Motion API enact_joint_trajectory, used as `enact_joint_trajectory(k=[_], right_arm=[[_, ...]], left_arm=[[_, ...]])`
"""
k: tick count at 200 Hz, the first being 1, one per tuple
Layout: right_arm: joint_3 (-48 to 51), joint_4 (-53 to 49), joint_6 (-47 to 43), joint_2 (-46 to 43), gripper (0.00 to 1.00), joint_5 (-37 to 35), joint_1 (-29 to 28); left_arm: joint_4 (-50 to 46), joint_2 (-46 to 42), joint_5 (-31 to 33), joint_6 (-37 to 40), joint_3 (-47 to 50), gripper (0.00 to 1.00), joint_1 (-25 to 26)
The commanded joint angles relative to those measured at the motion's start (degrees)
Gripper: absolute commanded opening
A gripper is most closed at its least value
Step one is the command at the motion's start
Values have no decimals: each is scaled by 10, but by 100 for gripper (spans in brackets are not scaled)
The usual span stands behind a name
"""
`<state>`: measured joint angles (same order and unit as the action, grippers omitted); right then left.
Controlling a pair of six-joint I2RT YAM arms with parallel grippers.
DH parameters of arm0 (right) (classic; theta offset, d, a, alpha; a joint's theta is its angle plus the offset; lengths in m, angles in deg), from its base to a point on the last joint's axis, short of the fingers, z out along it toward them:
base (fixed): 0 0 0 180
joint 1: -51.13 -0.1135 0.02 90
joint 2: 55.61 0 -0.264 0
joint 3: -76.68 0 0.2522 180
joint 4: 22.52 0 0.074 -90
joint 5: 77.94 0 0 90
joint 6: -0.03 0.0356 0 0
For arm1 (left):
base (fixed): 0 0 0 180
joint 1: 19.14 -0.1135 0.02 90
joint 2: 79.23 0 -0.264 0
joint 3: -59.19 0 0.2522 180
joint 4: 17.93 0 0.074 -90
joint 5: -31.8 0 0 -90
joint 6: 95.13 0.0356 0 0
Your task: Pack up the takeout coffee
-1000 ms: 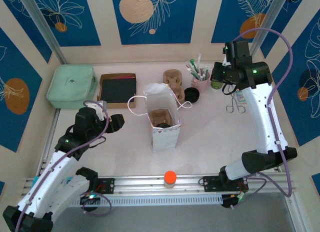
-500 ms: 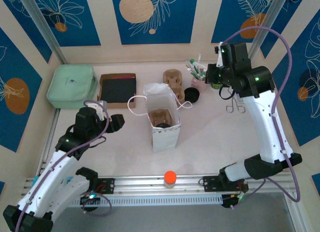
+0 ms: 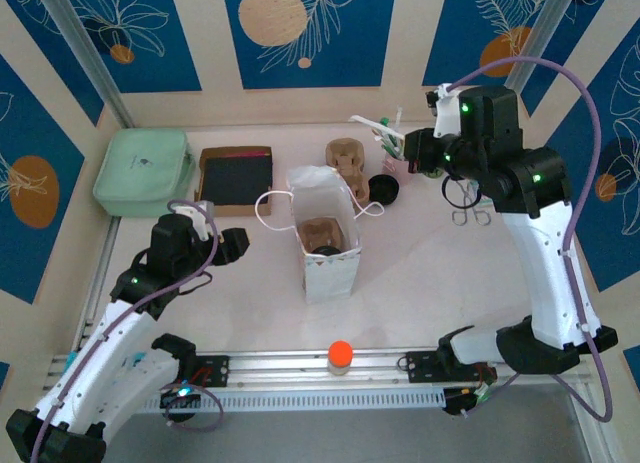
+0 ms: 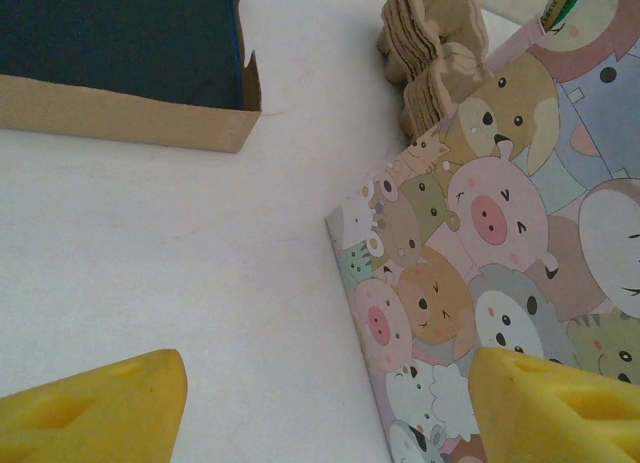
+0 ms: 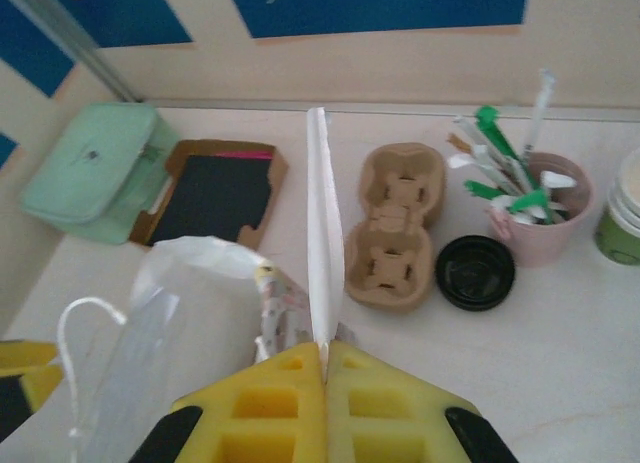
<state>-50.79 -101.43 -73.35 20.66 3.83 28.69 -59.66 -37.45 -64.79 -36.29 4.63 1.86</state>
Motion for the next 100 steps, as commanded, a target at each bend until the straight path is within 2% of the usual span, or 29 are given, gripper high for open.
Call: enact_joint_trajectory(k=[1,22,77,100], right_arm=[[-17,8,-22,-15,6,81,-10],[-28,1,-29,-14,6,116,-22],[-78,-59,-42,3,5,140,-39],[-95,-109,-59,18,5,106,-63]], left_arm=[[4,-2,-10,-2,-12,75,-6],[7,2,-11,-1,-13,74,-6],[8,7,-12,-1,-17,75,-6],[9,9,-13,-1,-17,74,-5]])
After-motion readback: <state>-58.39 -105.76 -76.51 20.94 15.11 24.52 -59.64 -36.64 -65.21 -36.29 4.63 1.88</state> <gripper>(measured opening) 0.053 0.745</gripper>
